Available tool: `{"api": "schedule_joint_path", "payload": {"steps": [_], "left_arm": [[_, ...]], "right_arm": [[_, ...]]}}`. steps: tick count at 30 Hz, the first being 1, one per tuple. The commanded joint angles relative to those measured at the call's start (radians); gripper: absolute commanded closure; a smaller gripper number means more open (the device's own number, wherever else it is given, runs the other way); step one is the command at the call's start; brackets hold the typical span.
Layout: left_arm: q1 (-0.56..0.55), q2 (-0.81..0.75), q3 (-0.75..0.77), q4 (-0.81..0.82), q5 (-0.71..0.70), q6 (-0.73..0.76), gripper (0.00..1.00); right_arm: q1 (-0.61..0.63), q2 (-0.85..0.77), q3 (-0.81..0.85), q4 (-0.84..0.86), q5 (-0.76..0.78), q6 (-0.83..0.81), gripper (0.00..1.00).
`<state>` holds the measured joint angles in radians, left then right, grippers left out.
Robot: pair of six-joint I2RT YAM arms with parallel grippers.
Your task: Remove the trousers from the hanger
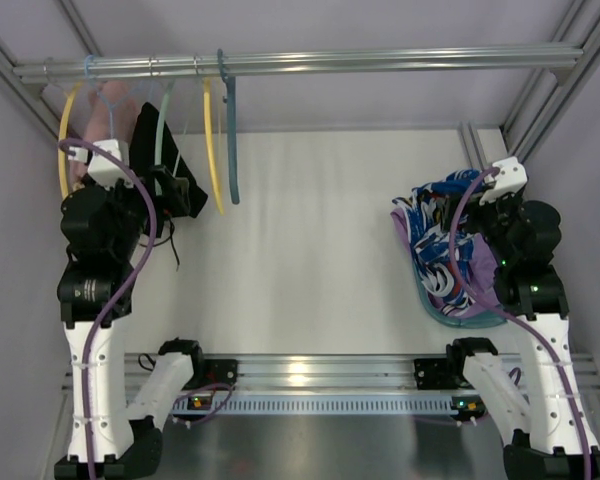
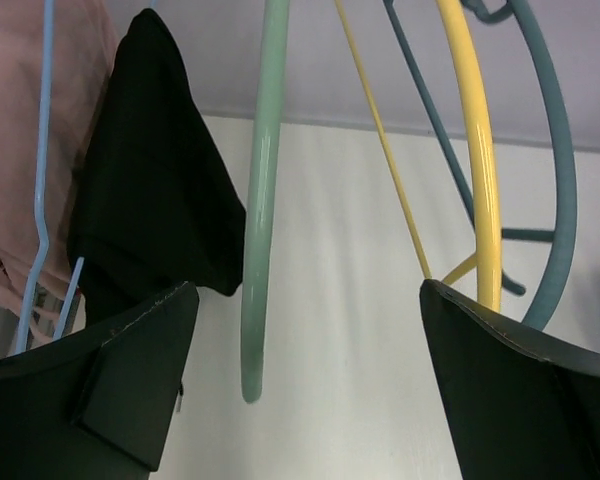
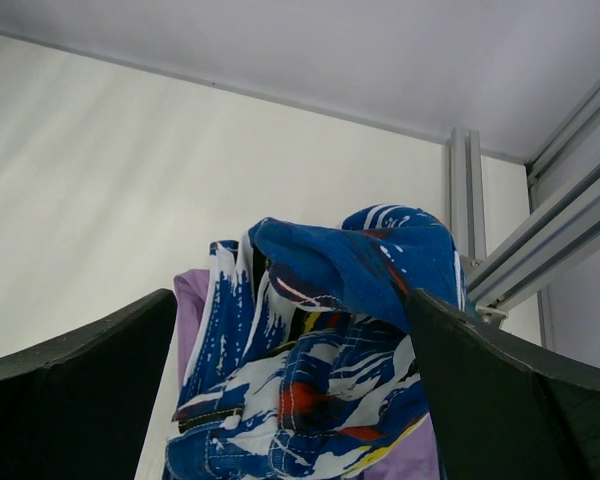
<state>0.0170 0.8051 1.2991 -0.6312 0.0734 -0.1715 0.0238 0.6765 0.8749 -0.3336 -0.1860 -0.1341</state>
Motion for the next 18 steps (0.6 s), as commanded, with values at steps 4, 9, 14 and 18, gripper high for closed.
{"api": "schedule_joint_path", "payload": {"steps": [4, 9, 14, 18], "left_arm": [[0.000, 0.077, 0.152, -0.177, 0.092, 0.145, 0.02], [0.000, 0.140, 0.262, -0.188, 0.302, 0.199, 0.02], [-0.011, 0.242, 0.342, -0.186, 0.422, 0.225, 0.01], [-0.089, 0.290, 0.379, -0.186, 0.439, 0.241, 0.02]], "right_arm": [[-0.009, -0.029, 0.039, 0.008, -0.062, 0.031, 0.01], [-0.008, -0.031, 0.045, 0.016, -0.090, 0.063, 0.01], [-0.008, -0.040, 0.053, 0.018, -0.118, 0.088, 0.01], [-0.008, -0.055, 0.056, 0.016, -0.159, 0.096, 0.01]]}}
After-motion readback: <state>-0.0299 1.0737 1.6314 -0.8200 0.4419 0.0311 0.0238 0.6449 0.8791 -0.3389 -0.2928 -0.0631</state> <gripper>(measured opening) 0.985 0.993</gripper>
